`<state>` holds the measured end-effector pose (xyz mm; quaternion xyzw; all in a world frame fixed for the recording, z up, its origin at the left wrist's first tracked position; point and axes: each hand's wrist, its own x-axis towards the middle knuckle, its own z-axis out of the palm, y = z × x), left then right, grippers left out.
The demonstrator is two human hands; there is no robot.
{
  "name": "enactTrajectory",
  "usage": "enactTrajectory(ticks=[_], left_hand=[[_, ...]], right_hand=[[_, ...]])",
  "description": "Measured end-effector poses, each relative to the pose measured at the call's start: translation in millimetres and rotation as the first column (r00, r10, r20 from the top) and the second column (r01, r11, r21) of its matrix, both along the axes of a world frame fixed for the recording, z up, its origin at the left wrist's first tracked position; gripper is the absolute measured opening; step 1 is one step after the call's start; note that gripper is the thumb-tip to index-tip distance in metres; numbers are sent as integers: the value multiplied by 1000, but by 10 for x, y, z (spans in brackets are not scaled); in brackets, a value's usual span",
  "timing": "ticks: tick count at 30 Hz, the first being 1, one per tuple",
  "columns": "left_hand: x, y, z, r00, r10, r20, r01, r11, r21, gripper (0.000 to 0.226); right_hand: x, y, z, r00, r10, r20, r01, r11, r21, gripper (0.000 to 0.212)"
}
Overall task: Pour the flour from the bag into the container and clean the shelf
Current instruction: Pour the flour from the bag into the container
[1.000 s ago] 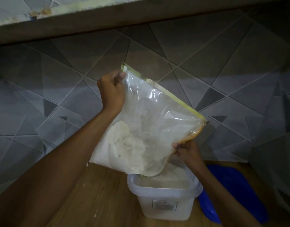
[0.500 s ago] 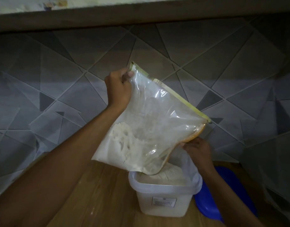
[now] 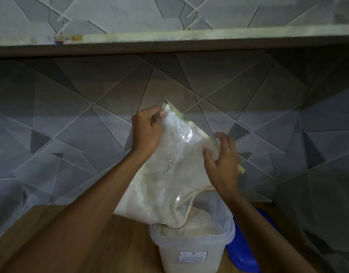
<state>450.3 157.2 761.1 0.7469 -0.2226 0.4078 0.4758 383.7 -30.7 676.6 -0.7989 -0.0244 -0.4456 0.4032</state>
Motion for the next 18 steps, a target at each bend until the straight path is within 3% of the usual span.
enactTrajectory(ticks=[7, 12, 15, 18], left_hand=[[-141, -101, -35, 999, -32, -31, 31, 999, -11, 28], [-289, -125, -45, 999, 45, -28, -44, 998, 46, 25], [-315, -57, -158, 993, 108, -49, -104, 992, 65, 11], [-349, -22, -241, 974, 217, -70, -210, 973, 96, 21]], right_hand=[[312, 49, 737, 959, 263, -107, -277, 950, -146, 19], [384, -34, 834, 953, 260, -153, -285, 943, -174, 18], [388, -109, 812, 958, 254, -133, -273, 949, -157, 18], [394, -164, 777, 953, 268, -140, -286, 949, -129, 21]])
